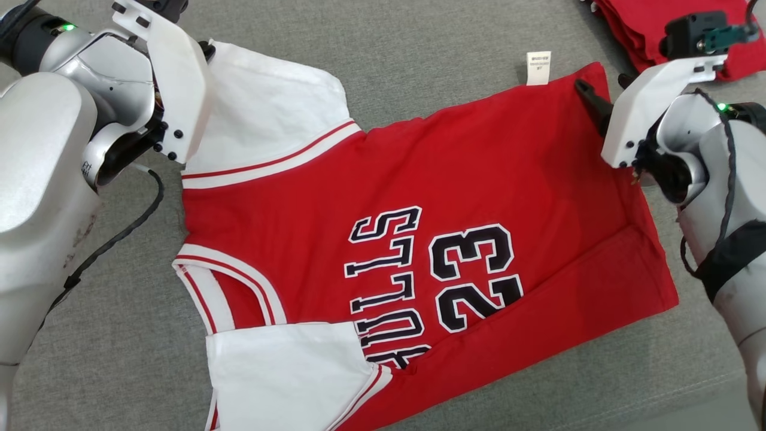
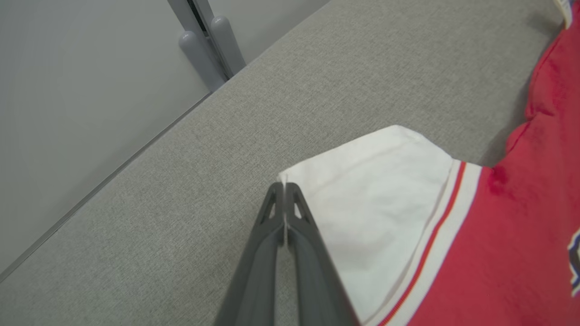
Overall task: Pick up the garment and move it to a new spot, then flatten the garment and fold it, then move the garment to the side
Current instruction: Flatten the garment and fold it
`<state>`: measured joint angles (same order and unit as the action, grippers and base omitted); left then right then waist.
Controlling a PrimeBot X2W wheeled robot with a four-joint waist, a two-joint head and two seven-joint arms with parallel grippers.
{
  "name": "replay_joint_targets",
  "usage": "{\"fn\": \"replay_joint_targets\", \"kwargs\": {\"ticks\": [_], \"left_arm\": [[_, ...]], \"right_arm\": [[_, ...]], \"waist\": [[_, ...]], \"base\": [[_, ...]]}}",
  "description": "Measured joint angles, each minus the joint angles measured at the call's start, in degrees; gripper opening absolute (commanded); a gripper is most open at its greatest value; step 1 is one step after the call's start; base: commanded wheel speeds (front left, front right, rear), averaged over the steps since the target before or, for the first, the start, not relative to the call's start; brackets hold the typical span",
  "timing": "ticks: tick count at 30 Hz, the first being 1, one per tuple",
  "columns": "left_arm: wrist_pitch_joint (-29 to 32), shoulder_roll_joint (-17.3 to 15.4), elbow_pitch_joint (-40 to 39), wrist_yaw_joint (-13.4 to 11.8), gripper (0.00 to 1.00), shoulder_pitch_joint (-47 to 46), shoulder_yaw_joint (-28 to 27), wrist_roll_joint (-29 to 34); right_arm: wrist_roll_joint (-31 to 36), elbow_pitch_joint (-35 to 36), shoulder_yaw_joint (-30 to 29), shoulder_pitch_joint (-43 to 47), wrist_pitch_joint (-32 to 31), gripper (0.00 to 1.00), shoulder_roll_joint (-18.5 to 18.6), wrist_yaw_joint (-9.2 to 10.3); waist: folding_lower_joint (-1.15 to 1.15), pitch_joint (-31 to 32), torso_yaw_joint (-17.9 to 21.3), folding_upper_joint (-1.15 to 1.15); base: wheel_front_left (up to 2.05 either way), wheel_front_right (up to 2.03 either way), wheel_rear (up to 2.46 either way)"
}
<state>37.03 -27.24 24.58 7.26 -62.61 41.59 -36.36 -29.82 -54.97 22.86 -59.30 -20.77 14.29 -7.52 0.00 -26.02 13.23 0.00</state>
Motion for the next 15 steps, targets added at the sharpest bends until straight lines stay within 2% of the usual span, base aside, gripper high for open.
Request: {"fn": "replay_joint_targets", "kwargs": {"ticks": [9, 10, 13, 15], "left_arm": [[-0.2, 0.1, -1.0, 0.0, 0.0, -0.5, 1.3, -0.1], [-0.2, 0.0, -1.0, 0.0, 0.0, -0.5, 1.5, -0.1], [-0.3, 0.0, -0.9, 0.0, 0.0, -0.9, 1.8, -0.3], [-0.6, -0.2, -0.8, 0.1, 0.0, -1.2, 1.9, -0.5]], "right_arm": [[-5.1, -2.4, 2.0, -3.8, -5.8, 1.0, 1.5, 0.0], [-5.5, -2.5, 2.3, -4.0, -5.9, 0.95, 1.7, 0.0], [-6.4, -2.6, 3.4, -4.5, -6.4, 0.62, 2.4, 0.0], [-6.9, -2.7, 4.1, -4.8, -6.5, 0.49, 2.8, 0.0]], "waist": [[0.0, -1.4, -1.1, 0.0], [0.0, -1.4, -1.2, 0.0], [0.0, -1.5, -1.6, 0.0], [0.0, -1.5, -1.8, 0.0]], "base": [[0.0, 0.0, 0.0], [0.0, 0.0, 0.0], [0.0, 0.0, 0.0], [0.0, 0.0, 0.0]]}}
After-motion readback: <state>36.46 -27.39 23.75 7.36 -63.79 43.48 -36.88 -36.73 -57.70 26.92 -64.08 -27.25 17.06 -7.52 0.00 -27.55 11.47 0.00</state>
